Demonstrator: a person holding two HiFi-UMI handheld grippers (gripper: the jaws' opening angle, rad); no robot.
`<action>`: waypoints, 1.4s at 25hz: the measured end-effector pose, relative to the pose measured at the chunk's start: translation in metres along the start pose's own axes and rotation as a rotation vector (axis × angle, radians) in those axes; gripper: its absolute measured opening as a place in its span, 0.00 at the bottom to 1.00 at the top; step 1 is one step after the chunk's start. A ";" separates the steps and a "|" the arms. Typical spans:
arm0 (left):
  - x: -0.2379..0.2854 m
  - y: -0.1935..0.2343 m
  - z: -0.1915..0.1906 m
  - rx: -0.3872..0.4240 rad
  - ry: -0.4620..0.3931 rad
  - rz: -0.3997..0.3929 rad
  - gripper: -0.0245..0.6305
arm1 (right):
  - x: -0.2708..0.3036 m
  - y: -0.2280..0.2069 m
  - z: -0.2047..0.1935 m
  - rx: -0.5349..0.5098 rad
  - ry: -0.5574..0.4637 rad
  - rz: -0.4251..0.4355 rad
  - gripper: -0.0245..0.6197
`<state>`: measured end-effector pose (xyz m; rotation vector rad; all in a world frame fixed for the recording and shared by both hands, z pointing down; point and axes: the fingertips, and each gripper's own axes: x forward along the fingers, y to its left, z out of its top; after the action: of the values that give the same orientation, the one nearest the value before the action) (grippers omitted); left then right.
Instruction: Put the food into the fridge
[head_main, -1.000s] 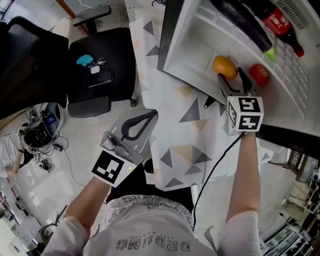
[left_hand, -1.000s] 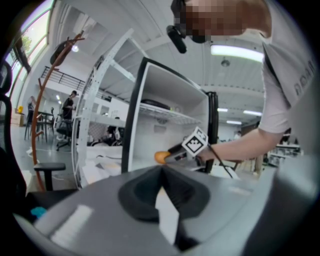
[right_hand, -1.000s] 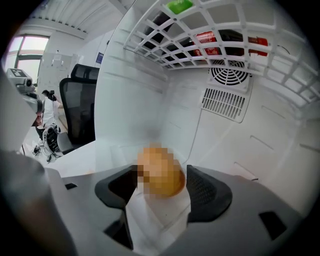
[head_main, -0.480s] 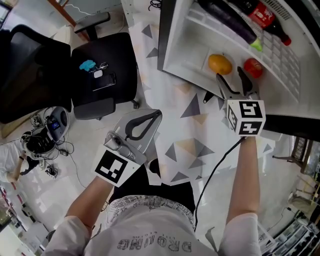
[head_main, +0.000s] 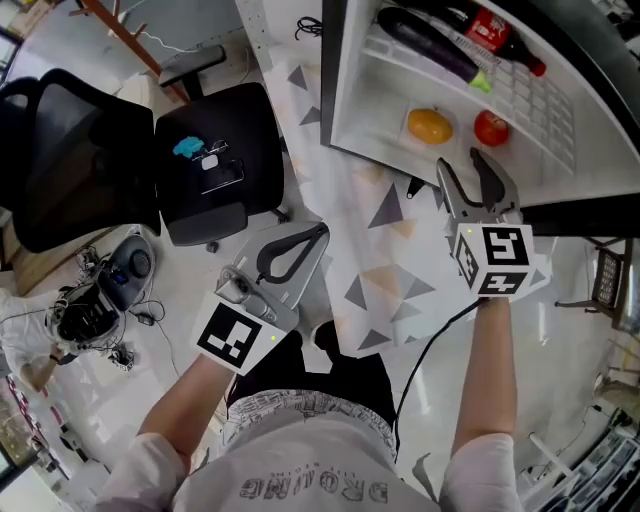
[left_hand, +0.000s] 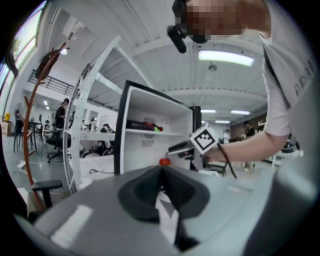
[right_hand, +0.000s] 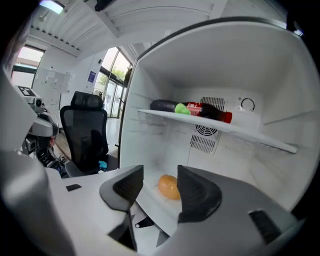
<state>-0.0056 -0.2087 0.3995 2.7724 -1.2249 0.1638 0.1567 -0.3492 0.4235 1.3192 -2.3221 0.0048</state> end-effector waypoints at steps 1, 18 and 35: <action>-0.003 -0.001 0.004 0.004 -0.001 -0.003 0.05 | -0.007 0.002 0.004 0.003 -0.009 -0.006 0.36; -0.050 -0.025 0.076 0.077 -0.034 -0.068 0.05 | -0.112 0.066 0.061 0.140 -0.129 -0.010 0.16; -0.081 -0.050 0.098 0.132 -0.027 -0.148 0.05 | -0.179 0.104 0.080 0.312 -0.207 -0.051 0.06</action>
<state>-0.0169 -0.1302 0.2881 2.9748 -1.0445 0.2014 0.1179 -0.1665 0.3048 1.5956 -2.5368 0.2330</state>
